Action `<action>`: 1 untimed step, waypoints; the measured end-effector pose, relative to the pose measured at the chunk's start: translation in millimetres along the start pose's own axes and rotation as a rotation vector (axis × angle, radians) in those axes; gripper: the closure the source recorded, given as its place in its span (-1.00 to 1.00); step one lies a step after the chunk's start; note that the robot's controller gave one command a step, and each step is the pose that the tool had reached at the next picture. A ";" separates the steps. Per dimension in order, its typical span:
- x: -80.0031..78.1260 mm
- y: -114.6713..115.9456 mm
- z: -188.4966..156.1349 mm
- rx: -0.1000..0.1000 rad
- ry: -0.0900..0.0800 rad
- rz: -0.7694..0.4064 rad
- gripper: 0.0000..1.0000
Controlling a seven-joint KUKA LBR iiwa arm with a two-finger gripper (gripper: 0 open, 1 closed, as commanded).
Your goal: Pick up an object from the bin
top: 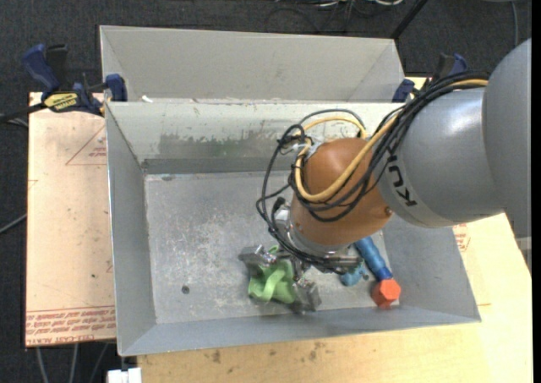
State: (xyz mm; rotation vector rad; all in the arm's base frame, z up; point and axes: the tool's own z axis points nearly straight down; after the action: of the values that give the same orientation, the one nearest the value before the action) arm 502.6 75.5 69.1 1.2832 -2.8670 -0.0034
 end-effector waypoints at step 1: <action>-0.7 0.3 0.0 -0.002 -0.001 0.004 -1.00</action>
Offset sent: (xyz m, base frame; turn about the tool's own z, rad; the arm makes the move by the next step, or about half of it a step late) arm 0.0000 0.0000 0.0000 0.0000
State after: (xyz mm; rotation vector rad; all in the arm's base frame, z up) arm 502.8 76.3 69.1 1.2782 -2.8695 -0.0066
